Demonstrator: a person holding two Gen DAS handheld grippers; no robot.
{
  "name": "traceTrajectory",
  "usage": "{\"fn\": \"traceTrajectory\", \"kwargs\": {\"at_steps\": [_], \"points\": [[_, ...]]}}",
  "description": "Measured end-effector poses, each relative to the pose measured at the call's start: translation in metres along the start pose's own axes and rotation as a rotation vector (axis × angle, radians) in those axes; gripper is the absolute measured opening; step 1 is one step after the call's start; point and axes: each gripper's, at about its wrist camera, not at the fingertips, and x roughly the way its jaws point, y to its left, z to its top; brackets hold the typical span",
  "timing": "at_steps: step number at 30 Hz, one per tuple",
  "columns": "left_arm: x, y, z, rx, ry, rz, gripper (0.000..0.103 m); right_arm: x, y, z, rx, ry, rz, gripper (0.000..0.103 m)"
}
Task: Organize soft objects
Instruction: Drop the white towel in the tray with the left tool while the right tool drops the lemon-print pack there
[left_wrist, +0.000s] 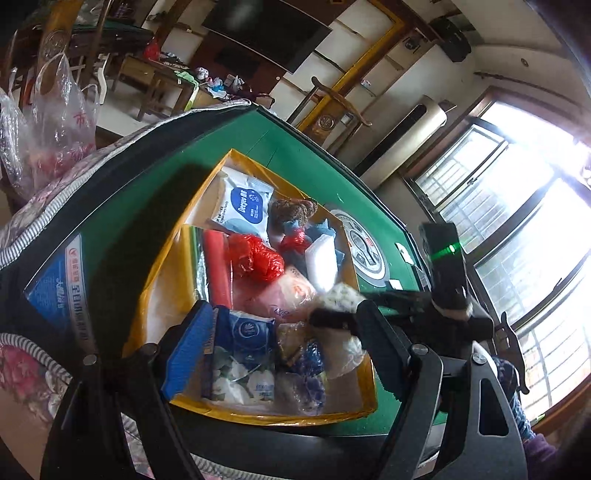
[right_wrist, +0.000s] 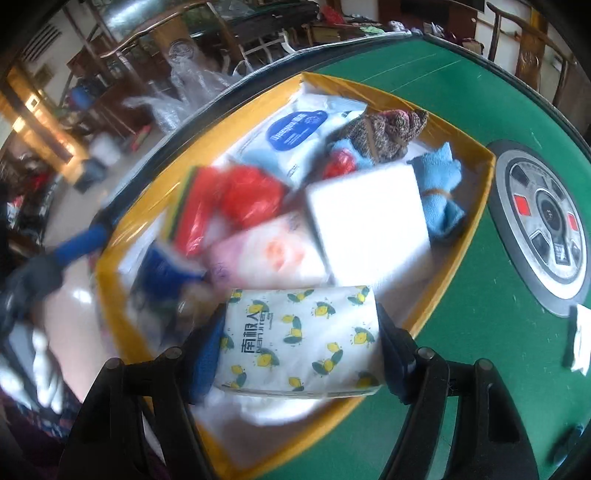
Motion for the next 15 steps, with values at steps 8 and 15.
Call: {"fn": "traceTrajectory", "kwargs": {"at_steps": [8, 15], "points": [[-0.002, 0.015, 0.002, -0.026, -0.001, -0.011, 0.08, 0.008, -0.022, 0.037, 0.029, -0.044, -0.219, 0.069], [-0.003, 0.016, 0.0, -0.034, 0.011, -0.011, 0.08, 0.02, -0.008, 0.027, -0.008, -0.025, -0.103, 0.083]]}}
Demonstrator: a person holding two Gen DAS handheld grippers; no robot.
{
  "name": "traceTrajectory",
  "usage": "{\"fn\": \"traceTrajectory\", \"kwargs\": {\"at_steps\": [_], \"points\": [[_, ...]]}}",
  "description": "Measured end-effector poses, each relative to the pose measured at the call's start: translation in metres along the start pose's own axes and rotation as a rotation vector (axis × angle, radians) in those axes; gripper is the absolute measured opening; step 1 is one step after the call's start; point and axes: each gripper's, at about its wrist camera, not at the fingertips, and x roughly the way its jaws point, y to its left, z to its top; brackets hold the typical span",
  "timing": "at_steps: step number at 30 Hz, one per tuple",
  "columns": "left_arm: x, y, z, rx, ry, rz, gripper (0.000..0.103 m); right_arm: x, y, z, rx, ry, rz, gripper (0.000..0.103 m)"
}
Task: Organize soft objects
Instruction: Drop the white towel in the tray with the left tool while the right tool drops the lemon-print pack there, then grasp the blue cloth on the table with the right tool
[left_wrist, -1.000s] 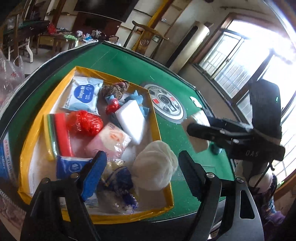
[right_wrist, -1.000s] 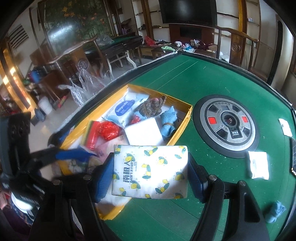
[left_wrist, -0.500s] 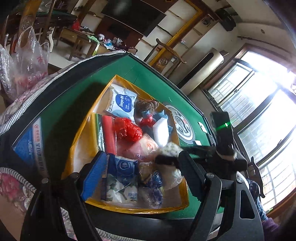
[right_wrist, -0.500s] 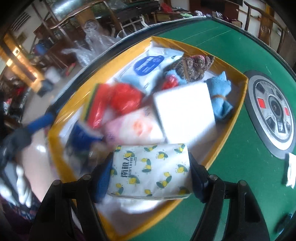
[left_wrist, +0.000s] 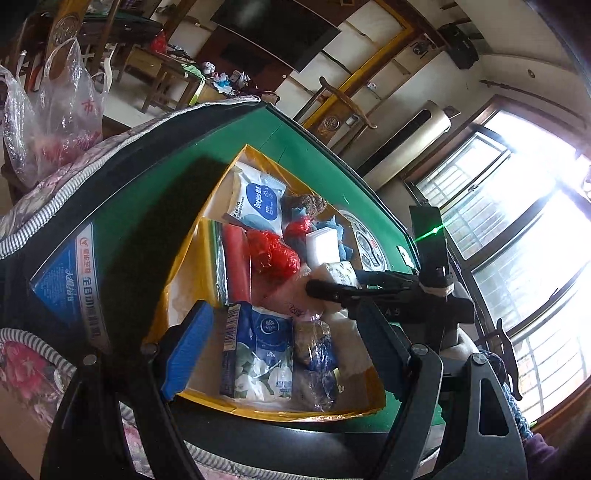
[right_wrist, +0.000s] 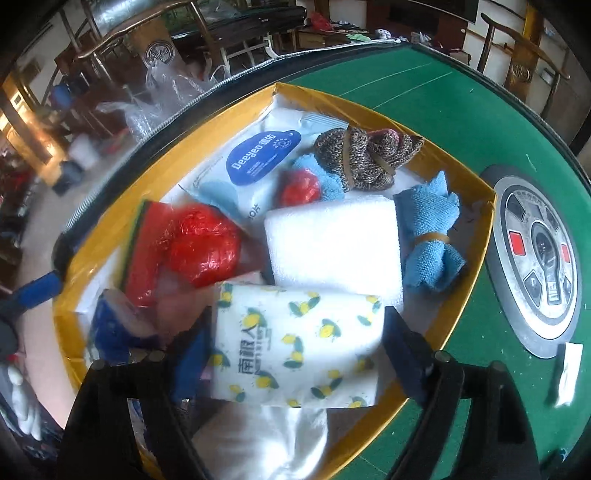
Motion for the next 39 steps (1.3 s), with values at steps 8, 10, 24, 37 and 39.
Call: {"fn": "traceTrajectory", "kwargs": {"at_steps": [8, 10, 24, 37, 39], "points": [[-0.003, -0.018, -0.005, 0.049, 0.005, -0.009, 0.08, -0.046, -0.032, -0.019, 0.122, -0.094, 0.079, 0.083], [-0.001, -0.025, -0.007, 0.069, 0.012, -0.021, 0.08, -0.067, -0.047, -0.034, 0.154, -0.132, 0.066, 0.083], [0.036, -0.13, -0.042, 0.347, 0.146, -0.109, 0.08, -0.148, -0.285, -0.176, 0.704, -0.25, -0.224, 0.083], [0.121, -0.25, -0.055, 0.58, 0.265, -0.162, 0.08, -0.119, -0.305, -0.222, 0.731, -0.206, -0.356, 0.043], [0.144, -0.277, -0.06, 0.69, 0.263, -0.125, 0.08, -0.119, -0.303, -0.221, 0.728, -0.239, -0.369, 0.041]]}}
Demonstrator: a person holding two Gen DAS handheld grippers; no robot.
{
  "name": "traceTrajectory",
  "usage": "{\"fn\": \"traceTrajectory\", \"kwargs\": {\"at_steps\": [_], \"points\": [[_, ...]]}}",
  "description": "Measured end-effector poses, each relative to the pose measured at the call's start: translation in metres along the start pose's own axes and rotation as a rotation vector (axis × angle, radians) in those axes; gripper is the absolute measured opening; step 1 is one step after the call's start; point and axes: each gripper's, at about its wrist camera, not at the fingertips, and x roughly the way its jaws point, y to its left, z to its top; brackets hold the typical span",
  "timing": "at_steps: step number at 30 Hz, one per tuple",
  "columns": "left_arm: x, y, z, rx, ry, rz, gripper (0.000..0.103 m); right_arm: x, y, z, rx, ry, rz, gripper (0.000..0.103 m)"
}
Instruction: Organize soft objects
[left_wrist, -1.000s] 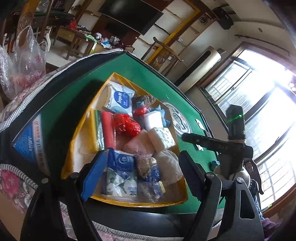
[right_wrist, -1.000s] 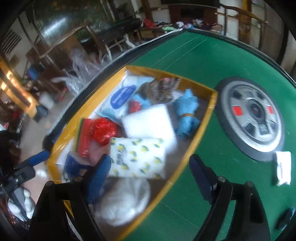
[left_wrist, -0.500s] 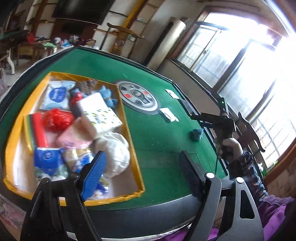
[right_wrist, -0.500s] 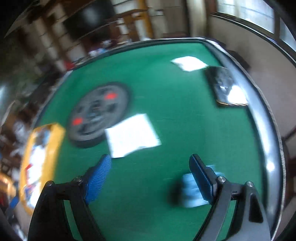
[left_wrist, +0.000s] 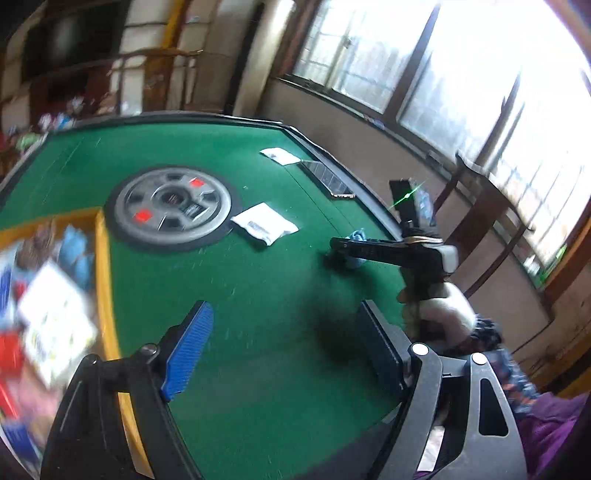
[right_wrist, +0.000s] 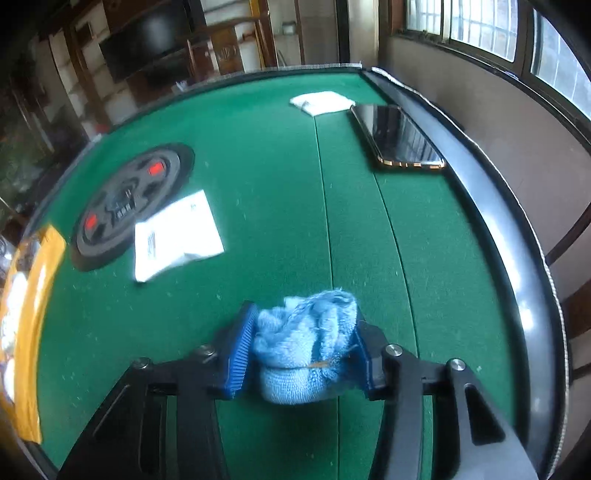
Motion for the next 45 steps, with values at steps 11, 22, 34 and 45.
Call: {"fn": "traceTrajectory", "kwargs": {"at_steps": [11, 22, 34, 45], "points": [[0.2, -0.02, 0.067, 0.298, 0.248, 0.25, 0.08, 0.004, -0.019, -0.004, 0.07, -0.033, 0.12, 0.041], [0.213, -0.004, 0.073, 0.201, 0.225, 0.286, 0.083, 0.003, -0.031, -0.005, 0.139, -0.014, 0.203, 0.045], [0.191, -0.028, 0.05, 0.283, 0.218, 0.39, 0.067, 0.004, -0.025, -0.005, 0.118, -0.023, 0.223, 0.057], [0.19, -0.02, 0.051, 0.277, 0.224, 0.411, 0.068, 0.005, -0.023, -0.004, 0.111, -0.024, 0.217, 0.057]]}}
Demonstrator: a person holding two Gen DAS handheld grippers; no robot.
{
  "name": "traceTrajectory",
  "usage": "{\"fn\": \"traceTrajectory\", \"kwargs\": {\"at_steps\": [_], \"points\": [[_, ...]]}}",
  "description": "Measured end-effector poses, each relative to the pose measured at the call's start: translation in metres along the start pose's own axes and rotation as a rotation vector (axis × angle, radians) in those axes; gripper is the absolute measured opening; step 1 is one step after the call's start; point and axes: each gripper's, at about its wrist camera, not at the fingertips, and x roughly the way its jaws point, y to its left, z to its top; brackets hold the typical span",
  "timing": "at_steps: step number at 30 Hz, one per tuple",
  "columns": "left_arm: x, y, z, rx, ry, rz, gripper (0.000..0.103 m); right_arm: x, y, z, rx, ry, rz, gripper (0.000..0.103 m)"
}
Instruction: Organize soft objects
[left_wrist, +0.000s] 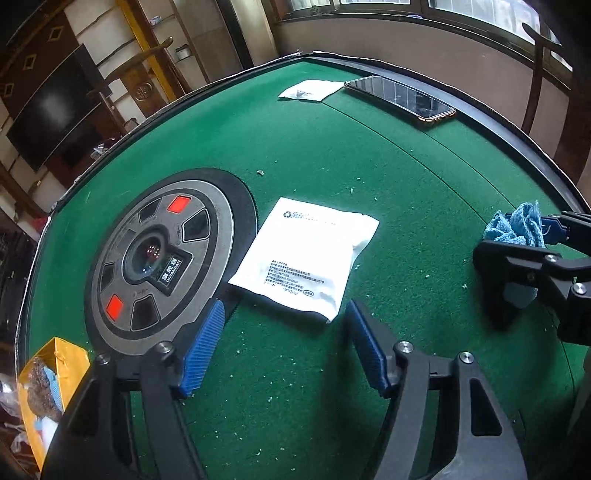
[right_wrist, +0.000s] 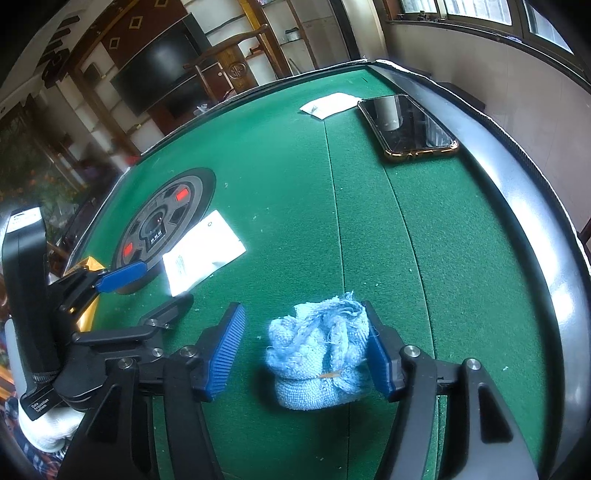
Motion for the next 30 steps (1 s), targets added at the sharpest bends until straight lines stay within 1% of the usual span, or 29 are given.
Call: {"fn": "traceTrajectory", "kwargs": {"at_steps": [3, 7, 10, 13, 14, 16, 18, 19, 20, 21, 22, 23, 24, 25, 26, 27, 28, 29, 30], "points": [[0.001, 0.002, 0.0, -0.004, 0.0, -0.004, 0.068, 0.0, 0.0, -0.001, -0.001, 0.0, -0.002, 0.058], [0.002, 0.005, 0.001, -0.019, 0.003, -0.02, 0.068, 0.0, 0.001, -0.001, -0.005, 0.002, 0.002, 0.065], [0.008, 0.011, 0.008, -0.044, 0.006, -0.061, 0.068, 0.0, 0.004, -0.002, -0.017, 0.006, -0.005, 0.068], [0.015, 0.015, 0.023, -0.049, -0.025, -0.097, 0.069, 0.001, 0.006, -0.002, -0.026, 0.009, -0.009, 0.07], [0.019, 0.014, 0.03, -0.032, -0.033, -0.115, 0.072, 0.001, 0.005, -0.002, -0.026, 0.009, -0.008, 0.07], [0.024, 0.01, 0.037, -0.006, -0.036, -0.115, 0.076, 0.001, 0.005, -0.002, -0.023, 0.01, -0.005, 0.07], [0.031, 0.001, 0.044, 0.042, -0.029, -0.092, 0.081, 0.001, 0.005, -0.002, -0.021, 0.011, -0.002, 0.07], [0.032, -0.003, 0.046, 0.069, -0.05, -0.065, 0.087, 0.001, 0.005, -0.002, -0.021, 0.011, -0.002, 0.07], [0.032, -0.005, 0.047, 0.075, -0.064, -0.063, 0.088, 0.001, 0.005, -0.002, -0.021, 0.011, -0.002, 0.07], [0.033, -0.004, 0.047, 0.064, -0.055, -0.073, 0.088, 0.001, 0.005, -0.002, -0.021, 0.011, -0.002, 0.07], [0.033, -0.001, 0.045, 0.035, -0.032, -0.111, 0.085, 0.001, 0.005, -0.002, -0.022, 0.011, -0.003, 0.07], [0.032, 0.002, 0.043, 0.021, -0.014, -0.157, 0.07, 0.001, 0.005, -0.001, -0.022, 0.012, -0.003, 0.07], [0.028, 0.003, 0.039, 0.023, -0.003, -0.223, 0.06, 0.002, 0.004, -0.001, -0.021, 0.012, -0.001, 0.07], [0.024, 0.002, 0.036, 0.044, -0.002, -0.223, 0.046, 0.002, 0.003, -0.001, -0.019, 0.012, 0.002, 0.07], [0.016, -0.003, 0.029, 0.09, 0.002, -0.21, 0.038, 0.002, 0.003, -0.001, -0.018, 0.012, 0.004, 0.07], [0.012, -0.006, 0.024, 0.111, 0.007, -0.208, 0.035, 0.002, 0.002, -0.001, -0.016, 0.012, 0.006, 0.07], [0.006, -0.009, 0.019, 0.133, 0.015, -0.209, 0.029, 0.002, 0.002, -0.001, -0.018, 0.013, 0.005, 0.07], [0.001, -0.011, 0.012, 0.151, 0.032, -0.227, 0.015, 0.002, 0.003, -0.001, -0.021, 0.013, 0.002, 0.07], [-0.003, -0.012, 0.007, 0.156, 0.043, -0.244, 0.012, 0.002, 0.004, -0.002, -0.026, 0.012, -0.004, 0.07]]}}
